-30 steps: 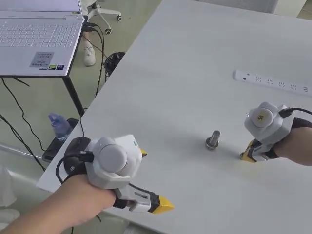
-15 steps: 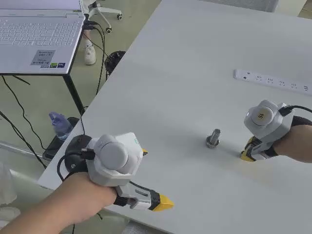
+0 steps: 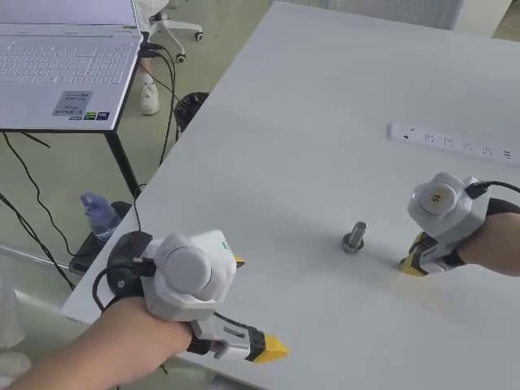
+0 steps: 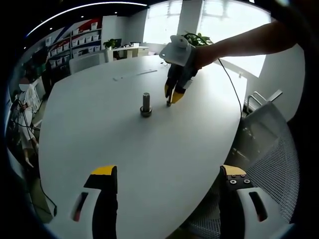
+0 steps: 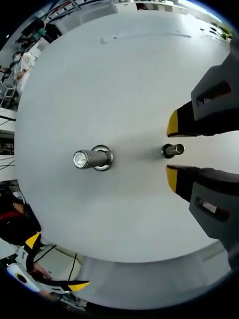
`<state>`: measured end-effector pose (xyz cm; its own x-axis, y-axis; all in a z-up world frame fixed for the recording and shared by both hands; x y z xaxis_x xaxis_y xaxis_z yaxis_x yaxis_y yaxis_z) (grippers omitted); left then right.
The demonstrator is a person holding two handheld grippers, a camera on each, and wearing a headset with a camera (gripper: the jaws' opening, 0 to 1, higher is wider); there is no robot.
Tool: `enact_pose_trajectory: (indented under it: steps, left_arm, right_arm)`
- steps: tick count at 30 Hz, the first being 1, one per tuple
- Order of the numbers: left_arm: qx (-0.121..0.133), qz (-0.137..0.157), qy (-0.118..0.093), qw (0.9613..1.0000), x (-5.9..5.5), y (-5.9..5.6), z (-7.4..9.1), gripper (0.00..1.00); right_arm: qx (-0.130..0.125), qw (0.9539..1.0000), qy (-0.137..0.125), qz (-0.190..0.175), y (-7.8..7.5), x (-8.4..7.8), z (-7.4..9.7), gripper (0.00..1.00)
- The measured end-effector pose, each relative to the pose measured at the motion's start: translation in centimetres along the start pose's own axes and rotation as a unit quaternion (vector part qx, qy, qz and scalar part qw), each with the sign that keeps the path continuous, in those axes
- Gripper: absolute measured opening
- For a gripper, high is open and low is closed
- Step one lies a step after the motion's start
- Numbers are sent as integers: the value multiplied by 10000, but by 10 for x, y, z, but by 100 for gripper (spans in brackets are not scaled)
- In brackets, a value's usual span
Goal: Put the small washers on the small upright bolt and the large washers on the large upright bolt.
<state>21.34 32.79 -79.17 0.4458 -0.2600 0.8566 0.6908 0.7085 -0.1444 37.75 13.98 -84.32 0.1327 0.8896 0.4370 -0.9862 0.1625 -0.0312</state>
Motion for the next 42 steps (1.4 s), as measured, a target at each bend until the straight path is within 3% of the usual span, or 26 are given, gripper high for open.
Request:
enact_pose_trajectory:
  steps: [17, 26, 30, 37, 38, 41, 42]
  left_arm:
    - [-34, -98, -29, 9999, 7, -6, -3, 86]
    - [-57, -144, -96, 9998, 11, -16, -3, 88]
    - [-36, -62, -103, 9999, 11, -13, -1, 89]
    - [26, -43, -126, 9999, 14, -9, -1, 89]
    - [45, 50, -218, 9997, 17, -8, -2, 89]
    - [81, 143, -231, 9996, 16, -6, -3, 89]
    - [88, 143, -234, 9996, 16, -6, -3, 89]
  right_arm:
    - [-74, 9994, -344, -59, 2, 16, 26, 28]
    - [-199, 9978, -620, -144, 6, 22, 53, 35]
    - [-264, 9957, -828, -307, 8, 22, 65, 35]
    - [-315, 9850, -1520, -753, 17, 26, 85, 37]
    - [-321, 9805, -1773, -785, 19, 30, 90, 37]
    - [-399, 9748, -1992, -918, 23, 28, 101, 38]
    - [-423, 9711, -2134, -984, 24, 29, 105, 38]
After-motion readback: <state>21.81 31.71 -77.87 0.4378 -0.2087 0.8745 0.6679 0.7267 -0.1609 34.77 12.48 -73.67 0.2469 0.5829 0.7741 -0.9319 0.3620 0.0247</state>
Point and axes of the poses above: the centre of the closed fingertips' face, and the gripper's own axes: z roughly backward along the fingers, y roughly to its left, x roughly out of its top, the point moved 1 cm from there along z, roughly backward along the fingers, and after that the axes turned 12 degrees about -y, right-handed, at the moved point
